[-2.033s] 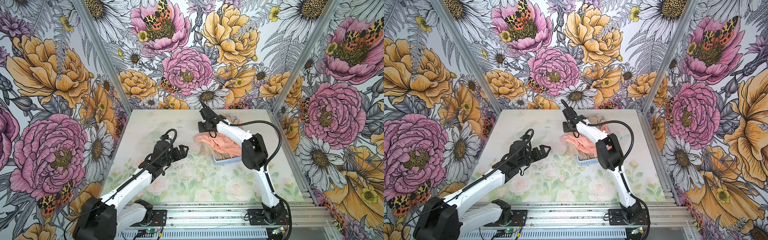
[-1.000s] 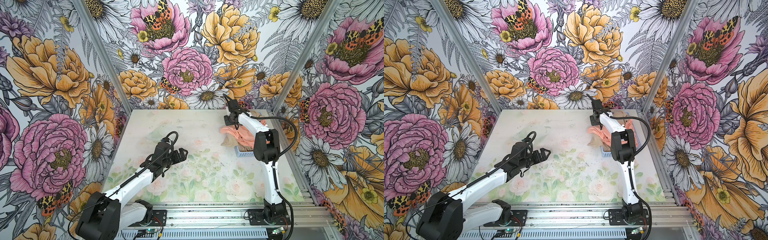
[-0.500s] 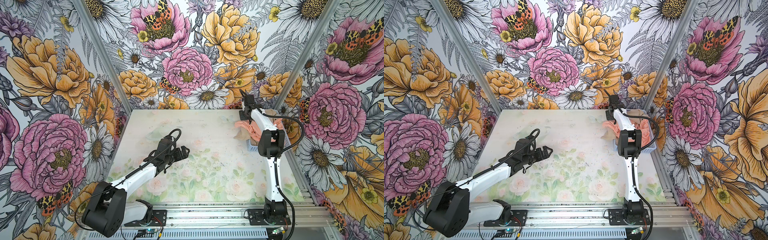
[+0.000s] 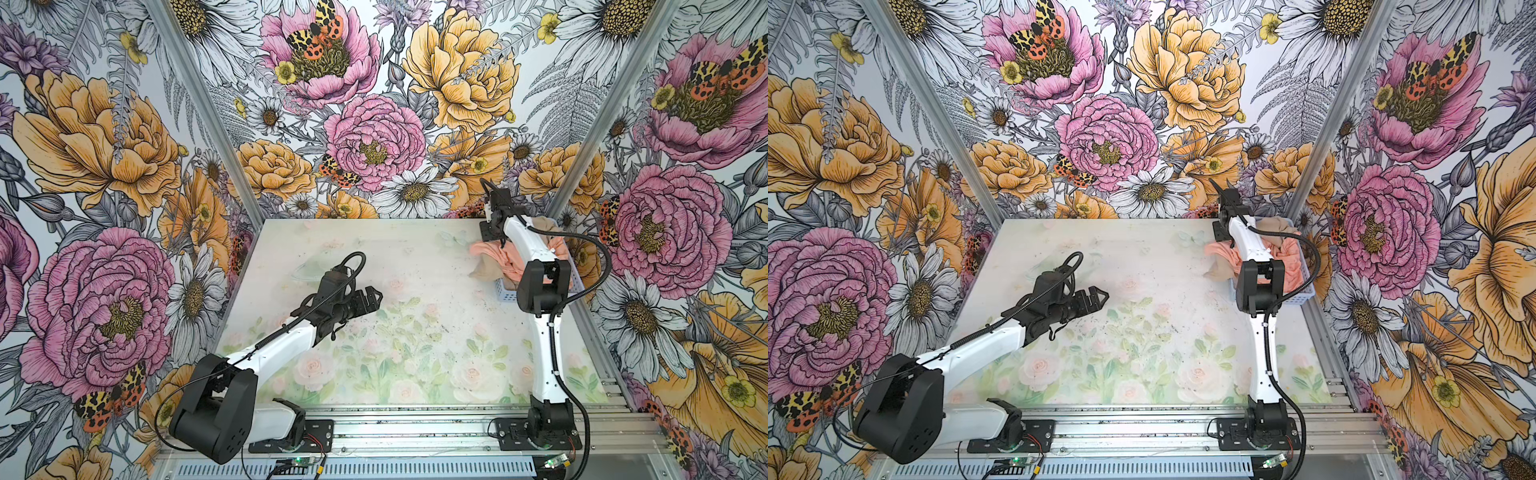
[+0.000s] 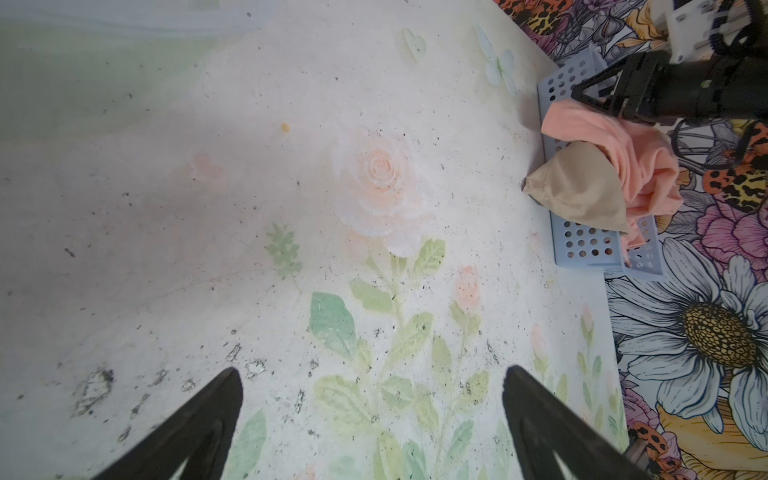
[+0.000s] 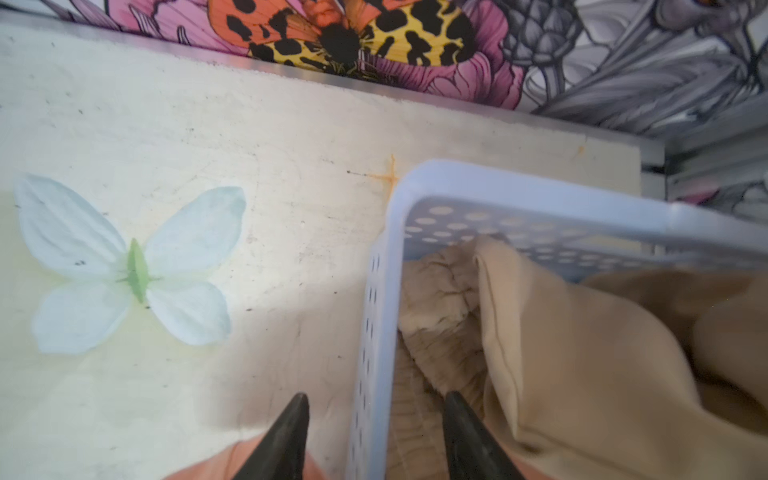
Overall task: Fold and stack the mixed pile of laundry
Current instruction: 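Grasp the pink T-shirt in the basket with the right gripper while the left gripper waits, then lift the pink T-shirt out of the basket with the right gripper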
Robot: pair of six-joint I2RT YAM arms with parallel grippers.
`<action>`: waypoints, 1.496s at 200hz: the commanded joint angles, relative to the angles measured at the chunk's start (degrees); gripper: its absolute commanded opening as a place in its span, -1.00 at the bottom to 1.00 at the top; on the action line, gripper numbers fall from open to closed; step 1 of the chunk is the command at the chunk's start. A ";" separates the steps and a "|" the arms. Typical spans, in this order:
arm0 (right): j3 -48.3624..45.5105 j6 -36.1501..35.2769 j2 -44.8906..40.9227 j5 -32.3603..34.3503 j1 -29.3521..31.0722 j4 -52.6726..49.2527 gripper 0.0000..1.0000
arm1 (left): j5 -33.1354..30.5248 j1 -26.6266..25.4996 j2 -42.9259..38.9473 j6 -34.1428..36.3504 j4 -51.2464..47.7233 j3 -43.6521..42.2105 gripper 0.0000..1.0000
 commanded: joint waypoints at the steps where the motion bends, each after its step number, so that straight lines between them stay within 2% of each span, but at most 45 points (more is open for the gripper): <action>1: -3.22 2.86 -12.09 -1.54 -0.52 -1.22 0.41 | -0.88 -1.27 0.76 0.88 1.34 2.02 0.98; 37: -15.03 6.11 -23.18 -1.53 -1.57 -1.06 0.84 | -1.29 -3.18 1.66 0.68 2.10 2.37 0.98; 59: -22.67 9.51 -27.33 -2.49 -4.26 -0.60 0.97 | -1.29 -4.18 2.01 0.85 2.12 3.04 0.98; 90: -35.16 13.70 -31.11 -10.44 -8.61 5.55 0.99 | -1.25 -5.19 2.10 1.05 2.09 3.36 0.98; 115: -39.98 15.52 -29.91 -14.50 -10.57 8.86 0.99 | -1.16 -5.86 1.83 1.03 2.07 3.07 0.98; 121: -40.43 15.79 -29.31 -15.23 -10.94 9.48 0.90 | -1.16 -5.97 1.64 1.05 1.97 3.02 0.98; 137: -41.14 16.87 -28.48 -15.67 -11.70 10.88 0.42 | -1.50 -6.15 0.73 1.12 1.43 2.76 0.98; 142: -41.16 17.08 -28.53 -15.59 -11.80 11.13 0.33 | -1.66 -6.17 0.39 1.12 1.25 2.67 0.98; 144: -41.18 17.35 -28.71 -15.49 -11.87 11.35 0.16 | -1.66 -6.12 0.24 1.12 1.10 2.66 0.98; 145: -41.18 17.35 -28.71 -15.49 -11.87 11.35 0.16 | -1.67 -6.18 0.16 1.12 1.06 2.66 0.98; 150: -41.19 17.64 -29.08 -15.31 -11.99 11.63 -0.14 | -1.92 -6.24 -0.21 1.20 0.84 2.70 0.98; 151: -41.17 17.69 -29.28 -15.29 -12.07 11.78 -0.29 | -1.98 -6.29 -0.29 1.21 0.80 2.68 0.98; 152: -41.17 17.69 -29.28 -15.29 -12.07 11.78 -0.29 | -1.97 -6.22 -0.37 1.25 0.78 2.67 0.98; 158: -41.23 18.16 -30.29 -15.42 -12.09 12.18 -0.59 | -2.28 -6.22 -0.89 1.29 0.39 2.53 0.98; 167: -40.87 18.49 -31.65 -15.44 -12.26 12.38 -0.90 | -2.62 -6.25 -1.64 1.38 -0.03 2.52 0.98; 173: -40.69 18.63 -32.44 -15.50 -12.27 12.43 -1.00 | -2.85 -6.20 -2.20 1.47 -0.27 2.54 0.98; 244: -37.53 22.26 -48.04 -22.29 -12.84 12.21 -1.00 | -4.67 -5.40 -6.84 2.41 -3.59 3.19 0.98; 299: -25.99 23.44 -57.37 -30.49 -9.08 12.21 -1.00 | -4.68 -1.15 -12.23 3.78 -6.77 2.66 0.98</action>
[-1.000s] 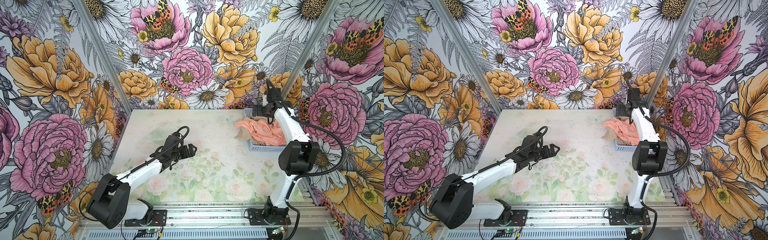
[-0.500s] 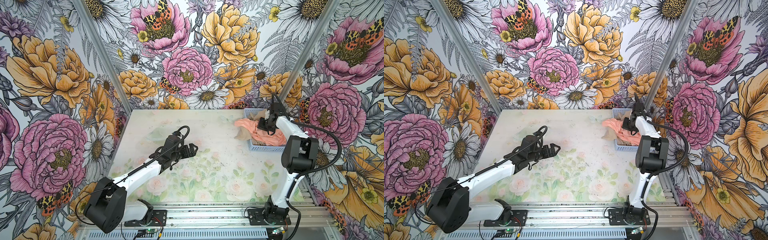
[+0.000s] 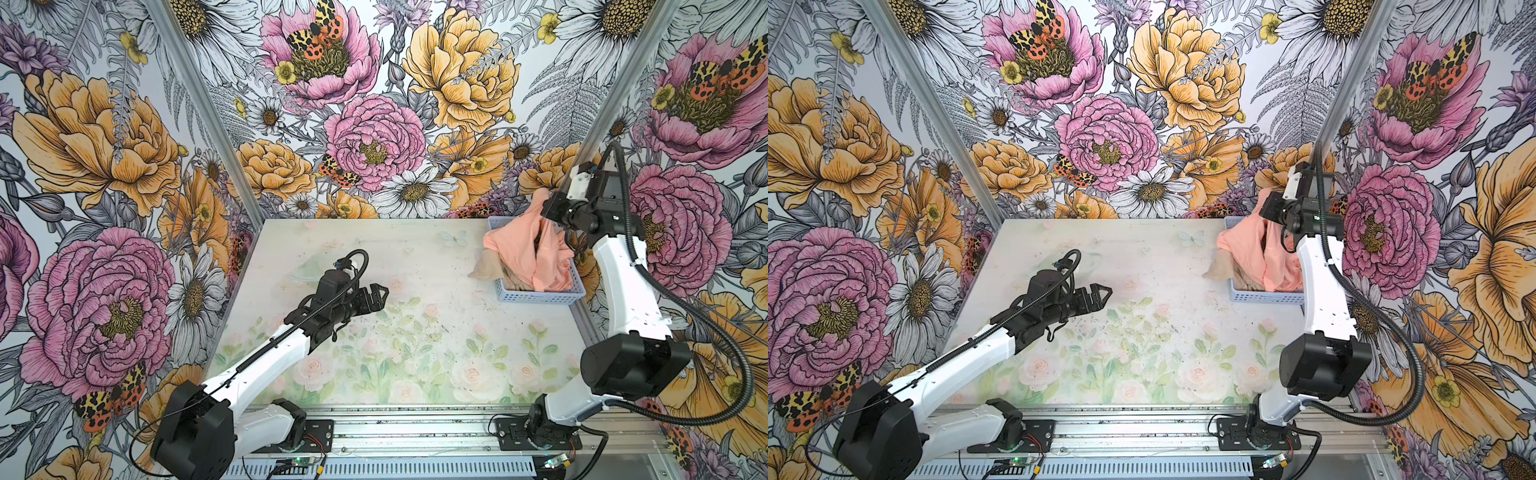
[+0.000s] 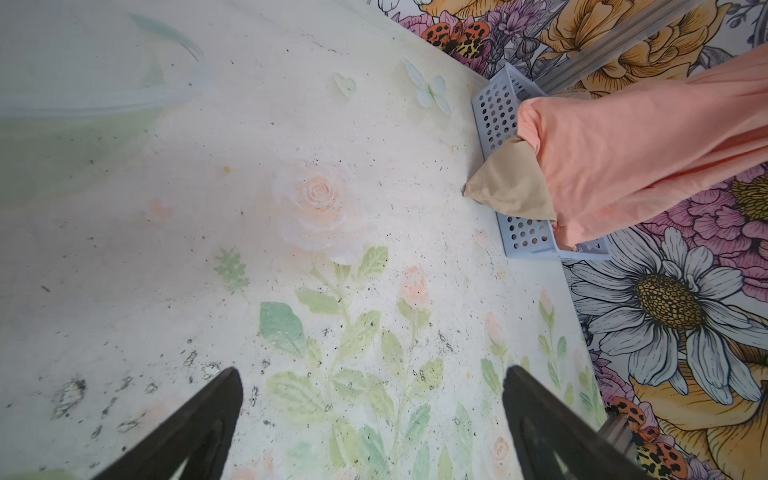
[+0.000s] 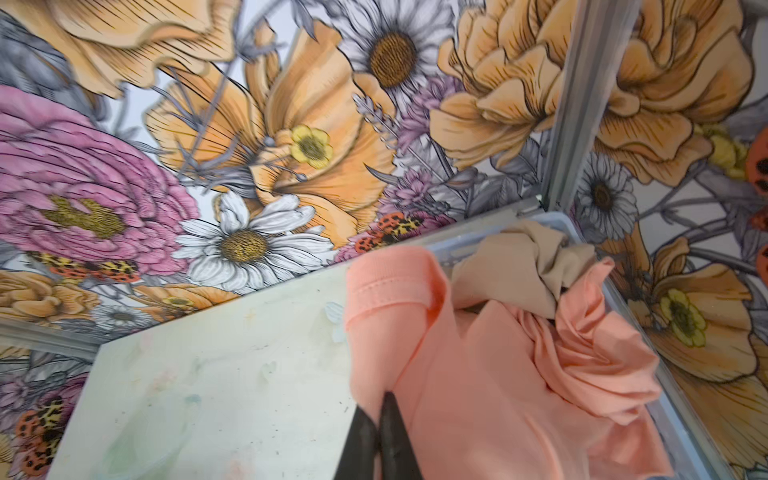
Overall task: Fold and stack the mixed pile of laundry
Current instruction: 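Lift the pink T-shirt out of the basket with the right gripper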
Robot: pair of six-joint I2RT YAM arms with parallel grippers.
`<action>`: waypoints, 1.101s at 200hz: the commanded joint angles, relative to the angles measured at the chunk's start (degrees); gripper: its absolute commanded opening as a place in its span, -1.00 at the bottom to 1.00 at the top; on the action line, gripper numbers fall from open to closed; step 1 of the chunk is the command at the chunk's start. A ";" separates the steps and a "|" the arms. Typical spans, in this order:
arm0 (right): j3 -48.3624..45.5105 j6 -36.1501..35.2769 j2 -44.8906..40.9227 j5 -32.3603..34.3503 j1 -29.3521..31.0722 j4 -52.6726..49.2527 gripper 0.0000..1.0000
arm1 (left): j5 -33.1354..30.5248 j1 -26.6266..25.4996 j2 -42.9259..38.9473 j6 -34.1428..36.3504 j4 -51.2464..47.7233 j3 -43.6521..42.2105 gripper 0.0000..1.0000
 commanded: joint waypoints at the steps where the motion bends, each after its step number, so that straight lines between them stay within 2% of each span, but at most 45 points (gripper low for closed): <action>1: 6.96 1.29 -4.12 -6.25 2.80 1.88 -1.00 | -1.46 2.13 -2.99 2.09 -2.04 0.34 0.98; 35: 18.60 2.11 -4.23 -10.80 9.13 1.13 -1.00 | -1.25 5.06 -6.75 3.07 -4.77 -0.11 0.98; 83: 36.50 5.89 2.13 -15.62 22.19 -0.23 -1.00 | -2.64 8.09 -12.65 3.59 -8.90 -0.59 0.98; 130: 44.52 6.99 8.19 -13.94 35.94 -0.06 -1.00 | -5.57 13.04 -21.58 4.68 -17.18 0.41 0.98; 151: 52.09 7.97 12.99 -13.61 40.48 0.24 -1.00 | -5.46 16.45 -25.23 5.83 -21.18 1.54 0.98; 177: 60.36 11.90 18.64 -14.48 42.94 4.35 -1.00 | -4.04 20.37 -27.34 7.36 -24.31 2.81 0.97; 203: 59.80 13.76 20.50 -13.00 43.16 7.68 -1.00 | -3.71 22.63 -28.40 7.58 -25.37 3.42 0.98; 220: 54.13 14.35 19.21 -10.77 41.78 7.68 -1.00 | -4.05 23.38 -29.12 7.63 -26.02 3.94 0.98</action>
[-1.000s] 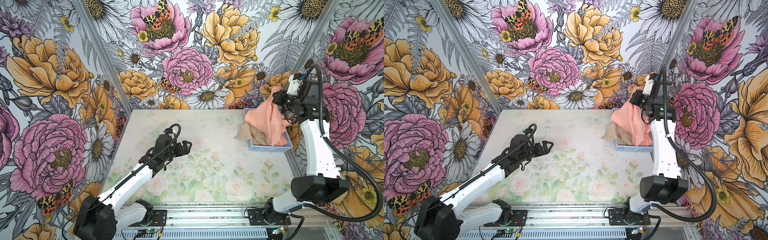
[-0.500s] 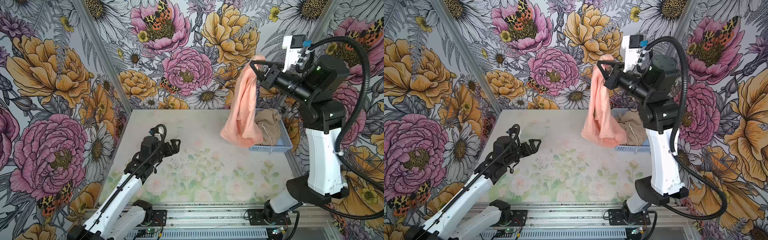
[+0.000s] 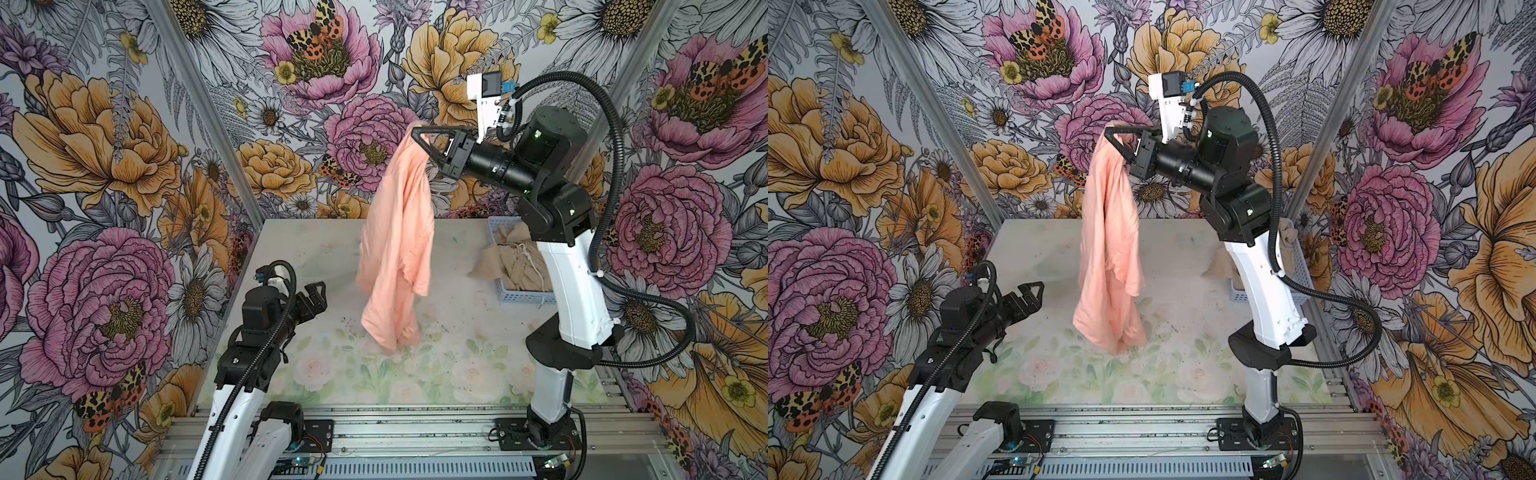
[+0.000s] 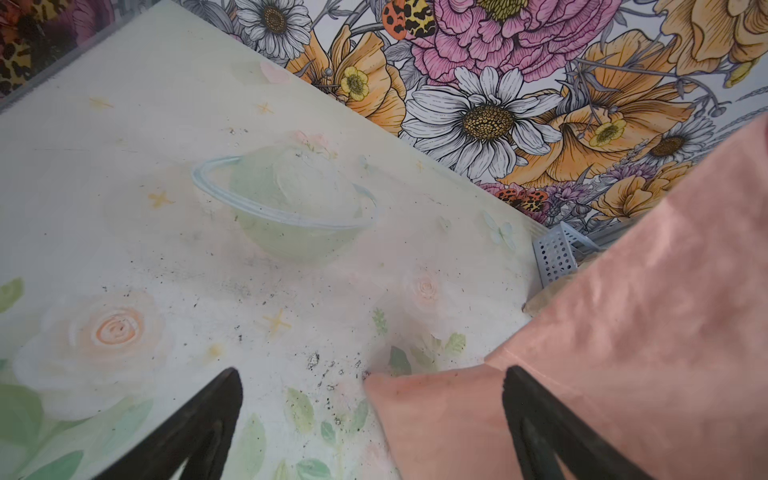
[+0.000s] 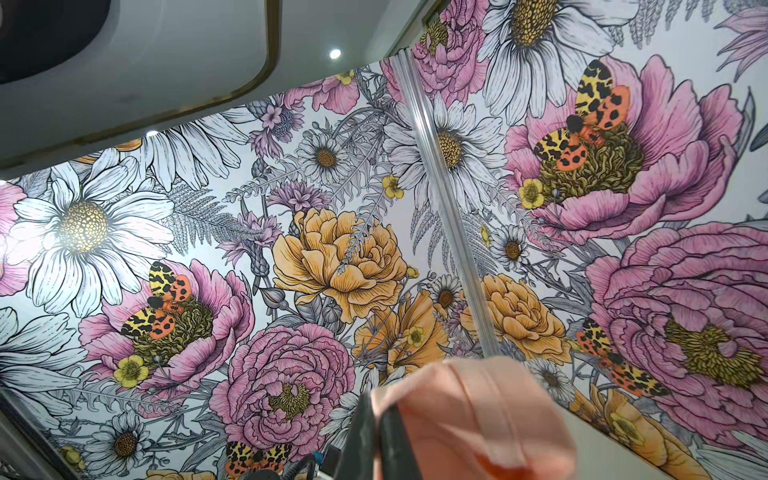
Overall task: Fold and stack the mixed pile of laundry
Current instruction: 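Lift the pink T-shirt out of the basket with the right gripper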
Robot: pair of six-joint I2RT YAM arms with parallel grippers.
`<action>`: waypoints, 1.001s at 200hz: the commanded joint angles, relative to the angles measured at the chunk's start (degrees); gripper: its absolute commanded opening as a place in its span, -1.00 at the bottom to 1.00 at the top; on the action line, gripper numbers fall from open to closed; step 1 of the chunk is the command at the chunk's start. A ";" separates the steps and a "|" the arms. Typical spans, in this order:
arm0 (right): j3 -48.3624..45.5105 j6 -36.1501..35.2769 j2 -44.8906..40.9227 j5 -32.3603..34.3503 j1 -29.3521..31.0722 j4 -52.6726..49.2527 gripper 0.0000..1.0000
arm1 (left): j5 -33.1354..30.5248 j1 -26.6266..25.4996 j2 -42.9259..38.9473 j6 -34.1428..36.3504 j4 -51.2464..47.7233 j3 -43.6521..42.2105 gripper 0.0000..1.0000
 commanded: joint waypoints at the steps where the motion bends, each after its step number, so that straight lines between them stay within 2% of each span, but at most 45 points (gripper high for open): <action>1: -3.90 2.76 -1.78 3.26 -1.66 5.53 -1.00 | -0.23 1.23 -1.15 1.65 -2.52 2.06 0.98; 29: -22.57 3.78 -8.01 12.20 -5.55 5.64 -1.00 | -0.08 1.53 -1.26 2.10 -2.66 2.22 0.98; 62: -49.96 5.92 -15.08 23.06 -9.14 6.55 -1.00 | 1.99 0.82 0.02 2.01 -2.31 1.00 0.98; 79: -61.91 7.52 -16.06 26.19 -11.13 7.18 -1.00 | 2.72 -0.93 0.37 1.84 -1.79 -0.59 0.98; 103: -72.22 8.72 -14.90 29.25 -13.88 7.29 -1.00 | 2.73 -6.12 1.45 1.84 -0.58 -3.71 0.98; 120: -75.70 8.50 -14.55 29.80 -14.58 7.21 -0.36 | 1.25 -12.58 2.89 0.88 0.72 -6.55 0.98; 137: -77.67 8.34 -15.72 29.65 -14.29 7.20 0.07 | -1.11 -20.95 5.00 -1.36 3.90 -8.74 0.98; 151: -79.24 8.12 -17.42 30.53 -13.83 7.16 0.24 | -4.82 -28.13 8.27 -2.95 7.06 -9.27 0.98; 167: -81.01 7.90 -19.86 31.47 -13.41 7.12 0.35 | -8.25 -34.42 14.57 -3.60 10.59 -8.39 0.98; 200: -85.06 7.54 -25.27 32.06 -13.36 6.44 0.44 | -12.14 -41.16 29.28 -2.69 16.04 -3.08 0.98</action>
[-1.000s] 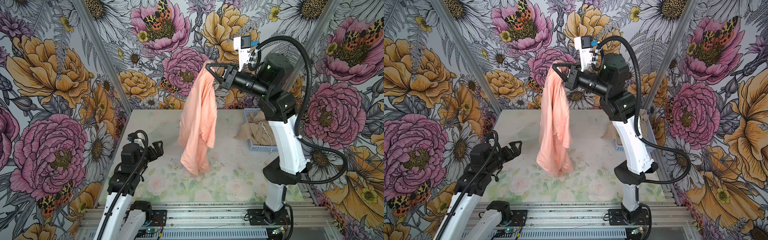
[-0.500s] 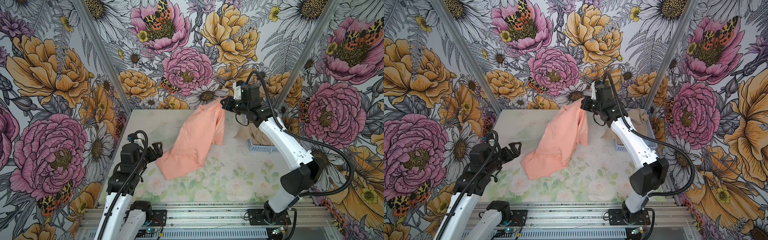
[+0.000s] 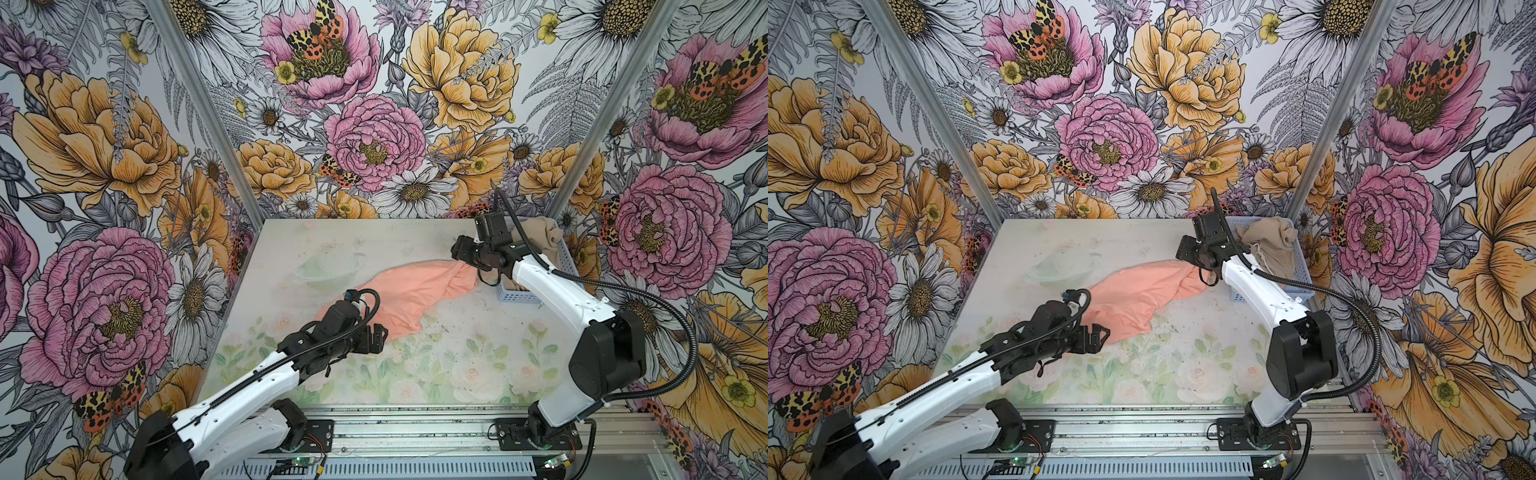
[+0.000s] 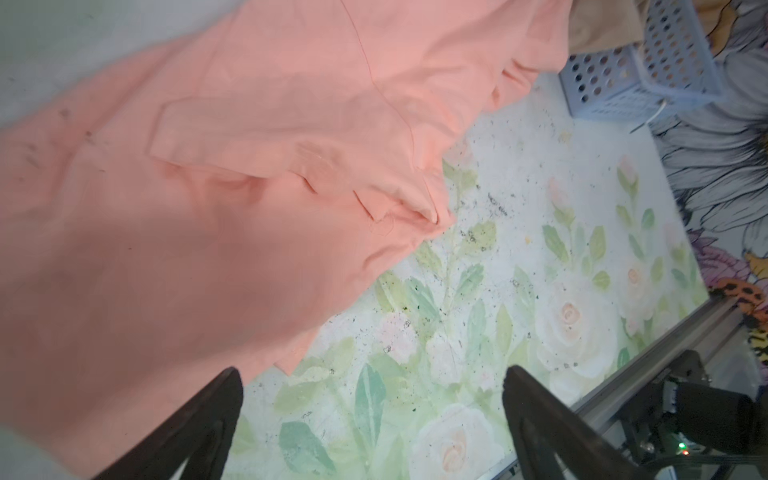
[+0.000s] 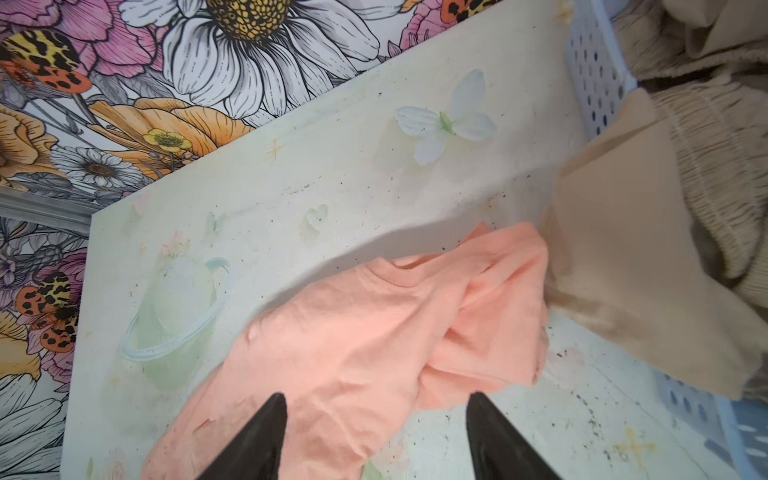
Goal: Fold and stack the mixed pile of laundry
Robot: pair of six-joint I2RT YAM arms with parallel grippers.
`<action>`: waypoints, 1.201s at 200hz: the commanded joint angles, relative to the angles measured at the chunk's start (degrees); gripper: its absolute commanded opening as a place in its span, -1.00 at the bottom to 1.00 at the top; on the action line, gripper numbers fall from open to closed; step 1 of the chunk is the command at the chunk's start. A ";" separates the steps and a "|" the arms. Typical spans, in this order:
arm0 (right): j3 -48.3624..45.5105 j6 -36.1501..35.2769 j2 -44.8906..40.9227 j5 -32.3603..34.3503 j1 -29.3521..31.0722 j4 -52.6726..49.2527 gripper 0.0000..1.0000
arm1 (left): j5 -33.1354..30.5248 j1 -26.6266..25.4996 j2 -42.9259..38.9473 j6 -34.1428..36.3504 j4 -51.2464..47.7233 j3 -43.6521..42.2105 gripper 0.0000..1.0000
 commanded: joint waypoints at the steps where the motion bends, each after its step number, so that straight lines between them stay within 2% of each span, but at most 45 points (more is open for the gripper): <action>1: -2.36 -0.60 -5.53 2.27 0.13 0.74 0.44 | -5.75 -2.83 7.96 -0.50 7.53 4.33 0.98; 42: -7.21 -1.16 -11.15 2.97 0.01 -0.63 0.50 | -9.37 -4.18 21.29 0.00 8.70 13.32 0.88; 97: -10.83 -1.09 -15.14 2.80 -0.44 -0.99 0.53 | -13.29 -4.52 36.27 -1.48 -1.02 25.46 0.59; 157: -11.21 -1.58 -15.48 2.14 -1.39 -1.16 0.58 | -14.58 -4.42 39.98 -2.00 -6.56 29.09 0.36; 177: -11.19 -1.58 -14.91 1.86 -1.50 -1.07 0.58 | -14.96 -3.98 40.89 -1.57 -7.79 29.23 0.21; 206: -11.19 -1.84 -14.70 1.92 -1.59 -1.07 0.59 | -15.64 -3.25 41.39 -1.31 -7.87 28.70 -0.16; 240: -11.54 -1.82 -15.32 2.17 -1.82 -1.07 0.59 | -17.31 -2.26 40.86 0.29 -7.87 29.93 -0.76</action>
